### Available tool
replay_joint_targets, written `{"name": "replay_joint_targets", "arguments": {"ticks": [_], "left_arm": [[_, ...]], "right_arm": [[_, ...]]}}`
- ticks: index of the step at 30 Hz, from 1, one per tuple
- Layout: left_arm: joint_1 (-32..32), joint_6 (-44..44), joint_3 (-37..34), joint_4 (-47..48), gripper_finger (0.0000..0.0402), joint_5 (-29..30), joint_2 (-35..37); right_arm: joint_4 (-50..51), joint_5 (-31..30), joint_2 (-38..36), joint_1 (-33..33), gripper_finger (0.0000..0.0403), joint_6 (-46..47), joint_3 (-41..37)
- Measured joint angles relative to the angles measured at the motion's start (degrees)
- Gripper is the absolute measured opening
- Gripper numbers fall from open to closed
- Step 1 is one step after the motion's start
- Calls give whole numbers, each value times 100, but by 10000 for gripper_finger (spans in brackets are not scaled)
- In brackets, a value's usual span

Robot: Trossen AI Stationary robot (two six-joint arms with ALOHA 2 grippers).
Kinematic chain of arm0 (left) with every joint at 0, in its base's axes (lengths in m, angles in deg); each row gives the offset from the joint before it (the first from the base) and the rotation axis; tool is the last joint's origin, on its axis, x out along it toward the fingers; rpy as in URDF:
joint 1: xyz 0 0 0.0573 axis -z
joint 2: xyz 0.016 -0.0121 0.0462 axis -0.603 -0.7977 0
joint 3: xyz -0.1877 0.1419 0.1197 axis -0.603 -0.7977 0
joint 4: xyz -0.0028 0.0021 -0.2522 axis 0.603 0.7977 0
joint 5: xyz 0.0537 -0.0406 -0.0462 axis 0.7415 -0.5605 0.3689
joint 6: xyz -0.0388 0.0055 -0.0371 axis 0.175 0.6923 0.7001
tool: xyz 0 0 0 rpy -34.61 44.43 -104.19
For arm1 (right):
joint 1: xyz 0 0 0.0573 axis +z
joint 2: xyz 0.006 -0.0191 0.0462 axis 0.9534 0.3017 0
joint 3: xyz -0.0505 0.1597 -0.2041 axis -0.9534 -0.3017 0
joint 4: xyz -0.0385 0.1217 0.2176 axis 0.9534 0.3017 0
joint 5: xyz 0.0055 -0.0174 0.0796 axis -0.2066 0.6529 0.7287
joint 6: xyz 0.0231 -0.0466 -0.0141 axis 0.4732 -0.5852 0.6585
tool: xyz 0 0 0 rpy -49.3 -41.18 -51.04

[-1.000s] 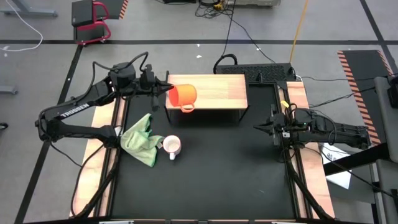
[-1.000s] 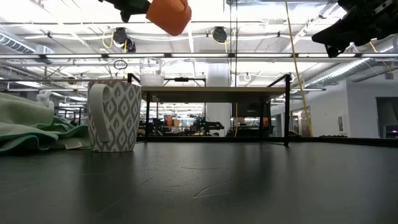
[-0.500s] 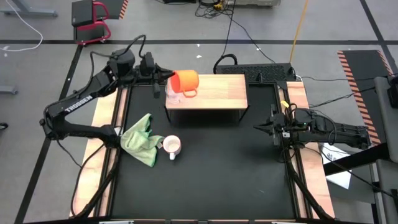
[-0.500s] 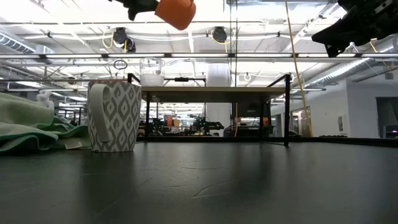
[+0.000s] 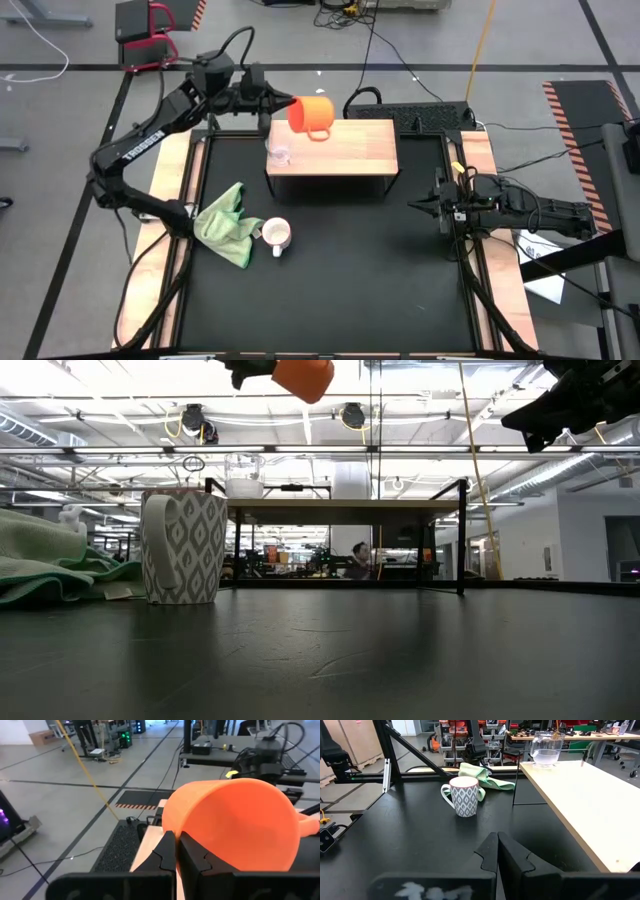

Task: Stack small to large cups/mugs on shelf
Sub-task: Put the orange mug on the shelf

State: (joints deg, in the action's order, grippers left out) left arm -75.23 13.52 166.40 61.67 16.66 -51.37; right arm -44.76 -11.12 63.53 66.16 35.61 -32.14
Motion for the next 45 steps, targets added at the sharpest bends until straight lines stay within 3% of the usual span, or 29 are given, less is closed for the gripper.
{"name": "replay_joint_targets", "arguments": {"ticks": [4, 8, 15, 31, 45], "left_arm": [[-119, -3, 216, 24, 1, -39, -168], [-268, 153, 651, 46, 1, -455, -378], [-363, 59, 1433, 639, 1, -548, -802], [-372, -701, 3603, 2858, 1, -680, -2204], [-272, -1740, 3871, 3956, 1, -318, -2793]], "right_arm": [[0, 0, 2, 2, 0, 2, 0], [1, 0, 2, 1, 0, 2, 0], [2, 0, 1, 0, 0, 4, 0], [2, -2, 2, 2, 0, -2, 0], [-1, -2, 2, 0, 0, -11, 0]]}}
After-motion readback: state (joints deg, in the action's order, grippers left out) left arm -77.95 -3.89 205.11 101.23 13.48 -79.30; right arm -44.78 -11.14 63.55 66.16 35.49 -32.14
